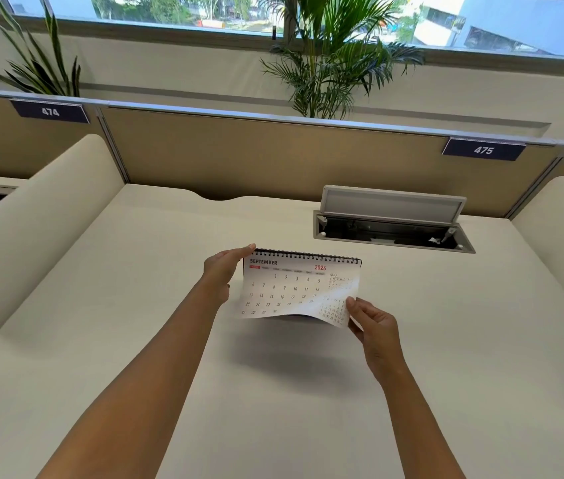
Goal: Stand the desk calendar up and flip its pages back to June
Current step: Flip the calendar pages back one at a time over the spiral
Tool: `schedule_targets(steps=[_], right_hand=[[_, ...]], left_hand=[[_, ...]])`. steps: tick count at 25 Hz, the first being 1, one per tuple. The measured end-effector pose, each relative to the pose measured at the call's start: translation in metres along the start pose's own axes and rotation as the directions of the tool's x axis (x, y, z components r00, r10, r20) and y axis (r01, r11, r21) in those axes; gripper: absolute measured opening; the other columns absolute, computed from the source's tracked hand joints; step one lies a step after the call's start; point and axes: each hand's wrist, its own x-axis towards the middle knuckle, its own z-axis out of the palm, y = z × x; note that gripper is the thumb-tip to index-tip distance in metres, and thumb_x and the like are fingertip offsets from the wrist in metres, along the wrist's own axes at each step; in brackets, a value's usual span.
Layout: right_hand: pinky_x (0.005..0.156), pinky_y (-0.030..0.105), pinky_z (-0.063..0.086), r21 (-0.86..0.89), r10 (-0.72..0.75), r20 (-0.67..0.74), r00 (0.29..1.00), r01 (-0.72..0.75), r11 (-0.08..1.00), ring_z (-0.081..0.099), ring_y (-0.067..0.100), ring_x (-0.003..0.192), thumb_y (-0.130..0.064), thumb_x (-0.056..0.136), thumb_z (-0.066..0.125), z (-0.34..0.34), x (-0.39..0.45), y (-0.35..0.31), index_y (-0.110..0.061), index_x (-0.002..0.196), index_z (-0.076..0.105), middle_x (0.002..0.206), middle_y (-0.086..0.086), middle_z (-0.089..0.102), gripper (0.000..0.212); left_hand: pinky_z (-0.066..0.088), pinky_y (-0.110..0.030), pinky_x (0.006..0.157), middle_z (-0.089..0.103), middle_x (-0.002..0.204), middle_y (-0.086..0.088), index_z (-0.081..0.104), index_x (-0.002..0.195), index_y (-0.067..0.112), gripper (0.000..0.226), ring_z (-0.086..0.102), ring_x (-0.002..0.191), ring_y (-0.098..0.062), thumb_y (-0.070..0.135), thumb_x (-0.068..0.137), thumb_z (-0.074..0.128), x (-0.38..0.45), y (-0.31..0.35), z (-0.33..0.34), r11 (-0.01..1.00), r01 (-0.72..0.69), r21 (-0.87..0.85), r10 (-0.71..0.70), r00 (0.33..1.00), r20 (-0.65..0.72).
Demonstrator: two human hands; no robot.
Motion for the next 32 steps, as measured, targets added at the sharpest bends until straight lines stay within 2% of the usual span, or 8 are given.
schedule_targets(steps=[3, 6, 11, 15, 19, 22, 26, 32], right_hand=[[0.079, 0.027, 0.058, 0.110, 0.070, 0.029, 0.997, -0.073, 0.991, 0.073, 0.015, 0.095, -0.025, 0.080, 0.073, 0.005, -0.001, -0.019, -0.012, 0.090, 0.082, 0.108, 0.009, 0.077, 0.018], [0.067, 0.027, 0.060, 0.215, 0.126, 0.050, 0.991, -0.134, 0.967, 0.075, 0.012, 0.085, -0.029, 0.077, 0.072, 0.009, 0.002, -0.035, -0.016, 0.084, 0.083, 0.098, 0.007, 0.079, 0.018], [0.067, 0.030, 0.063, 0.391, 0.217, 0.072, 0.973, -0.228, 0.892, 0.074, 0.020, 0.085, -0.030, 0.074, 0.075, 0.016, 0.005, -0.053, -0.010, 0.100, 0.074, 0.092, 0.011, 0.078, 0.033], [0.072, 0.032, 0.064, 0.466, 0.262, 0.121, 0.957, -0.288, 0.837, 0.071, 0.029, 0.104, -0.024, 0.090, 0.066, 0.020, 0.007, -0.060, -0.006, 0.114, 0.066, 0.102, 0.018, 0.076, 0.031], [0.060, 0.035, 0.063, 0.473, 0.334, 0.118, 0.935, -0.349, 0.809, 0.077, 0.030, 0.086, -0.010, 0.091, 0.065, 0.027, 0.008, -0.074, -0.006, 0.113, 0.059, 0.096, 0.023, 0.076, 0.023], [0.062, 0.037, 0.064, 0.502, 0.336, 0.081, 0.938, -0.329, 0.800, 0.077, 0.029, 0.080, -0.009, 0.088, 0.068, 0.030, 0.010, -0.082, -0.007, 0.110, 0.056, 0.085, 0.021, 0.077, 0.025], [0.060, 0.034, 0.063, 0.514, 0.314, 0.073, 0.947, -0.305, 0.801, 0.077, 0.029, 0.087, -0.016, 0.087, 0.070, 0.031, 0.011, -0.082, -0.008, 0.115, 0.058, 0.098, 0.020, 0.077, 0.032], [0.071, 0.038, 0.064, 0.725, 0.231, 0.099, 0.968, -0.229, 0.649, 0.075, 0.029, 0.097, -0.028, 0.092, 0.068, 0.035, 0.025, -0.083, -0.006, 0.128, 0.055, 0.112, 0.019, 0.074, 0.045]], left_hand=[[0.028, -0.046, 0.106, 0.064, 0.121, 0.003, 0.067, 0.116, 0.017, 0.050, 0.045, 0.120, -0.020, 0.051, 0.080, 0.074, -0.001, 0.000, 0.000, 1.000, -0.016, 0.003, 0.016, 1.000, 0.010], [0.028, -0.051, 0.112, 0.066, 0.113, 0.006, 0.069, 0.112, 0.021, 0.045, 0.046, 0.126, -0.021, 0.057, 0.087, 0.059, -0.003, 0.003, 0.000, 1.000, -0.013, 0.002, 0.013, 0.999, 0.037], [0.031, -0.051, 0.114, 0.068, 0.124, -0.005, 0.072, 0.109, 0.020, 0.046, 0.049, 0.130, -0.028, 0.057, 0.089, 0.053, -0.004, 0.006, -0.003, 1.000, -0.020, -0.009, 0.021, 0.996, 0.089], [0.025, -0.051, 0.113, 0.060, 0.133, 0.001, 0.068, 0.118, 0.021, 0.046, 0.039, 0.136, -0.023, 0.055, 0.093, 0.048, -0.008, 0.006, -0.001, 0.999, -0.026, 0.029, 0.024, 0.998, 0.064], [0.022, -0.054, 0.112, 0.050, 0.147, -0.001, 0.065, 0.124, 0.021, 0.046, 0.033, 0.141, -0.022, 0.052, 0.095, 0.048, -0.010, 0.008, 0.001, 0.999, -0.030, 0.028, 0.029, 0.999, 0.032], [0.021, -0.055, 0.113, 0.049, 0.148, -0.002, 0.063, 0.123, 0.022, 0.042, 0.033, 0.142, -0.024, 0.051, 0.096, 0.048, -0.010, 0.008, 0.003, 0.999, -0.043, 0.018, 0.043, 0.999, 0.025], [0.022, -0.054, 0.113, 0.051, 0.146, -0.003, 0.064, 0.123, 0.020, 0.043, 0.034, 0.141, -0.023, 0.050, 0.096, 0.049, -0.009, 0.006, 0.004, 0.999, -0.047, 0.005, 0.047, 0.999, 0.014], [0.026, -0.052, 0.110, 0.056, 0.140, -0.003, 0.064, 0.115, 0.020, 0.036, 0.039, 0.135, -0.022, 0.045, 0.095, 0.047, -0.010, 0.006, 0.007, 0.996, -0.067, -0.052, 0.066, 0.998, -0.018]])
